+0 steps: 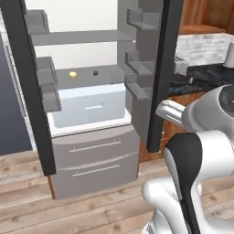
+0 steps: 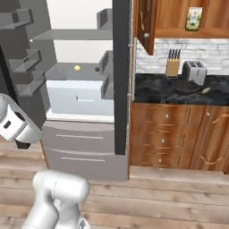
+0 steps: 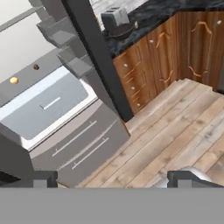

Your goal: Pick the egg and butter from the fridge and place them by the bowl for mixing.

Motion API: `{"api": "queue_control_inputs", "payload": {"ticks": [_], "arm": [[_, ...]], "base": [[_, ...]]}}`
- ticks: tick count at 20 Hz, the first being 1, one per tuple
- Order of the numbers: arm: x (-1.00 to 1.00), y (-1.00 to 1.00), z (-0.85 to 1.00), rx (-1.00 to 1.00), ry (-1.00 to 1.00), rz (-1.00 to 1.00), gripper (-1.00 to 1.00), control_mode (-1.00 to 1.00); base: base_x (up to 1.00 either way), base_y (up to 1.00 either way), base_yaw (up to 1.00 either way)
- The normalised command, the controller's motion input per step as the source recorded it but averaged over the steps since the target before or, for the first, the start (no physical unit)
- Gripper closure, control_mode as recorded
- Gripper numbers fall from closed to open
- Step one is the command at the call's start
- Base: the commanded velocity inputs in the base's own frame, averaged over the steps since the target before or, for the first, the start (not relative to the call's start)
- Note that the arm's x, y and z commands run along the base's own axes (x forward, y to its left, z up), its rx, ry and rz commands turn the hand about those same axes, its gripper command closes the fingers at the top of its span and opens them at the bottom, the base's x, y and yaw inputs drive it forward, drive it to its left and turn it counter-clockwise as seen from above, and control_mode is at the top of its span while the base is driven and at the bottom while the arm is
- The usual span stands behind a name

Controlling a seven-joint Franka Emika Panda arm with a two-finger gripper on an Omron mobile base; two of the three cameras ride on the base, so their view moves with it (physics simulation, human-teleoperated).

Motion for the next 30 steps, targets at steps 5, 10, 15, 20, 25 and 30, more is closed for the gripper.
{"api": "queue_control_inputs", "payload": {"ticks": [5, 10, 15, 20, 25, 30], "arm": [[0.0, 0.0, 0.0, 0.0, 0.0, 0.0, -1.0, 1.0], [0.0, 0.0, 0.0, 0.0, 0.0, 0.0, -1.0, 1.0], [0.0, 0.0, 0.0, 0.0, 0.0, 0.0, -1.0, 1.0], [0.0, 0.0, 0.0, 0.0, 0.0, 0.0, -1.0, 1.0], [0.0, 0.0, 0.0, 0.0, 0.0, 0.0, -1.0, 1.0], [0.0, 0.0, 0.0, 0.0, 0.0, 0.0, -1.0, 1.0]], "base": [[-0.15, 0.45, 0.12], [0.59, 0.8, 0.0], [0.99, -0.48, 0.16], [0.68, -0.47, 0.18], [0.66, 0.25, 0.0], [0.69, 0.0, 0.0]]}}
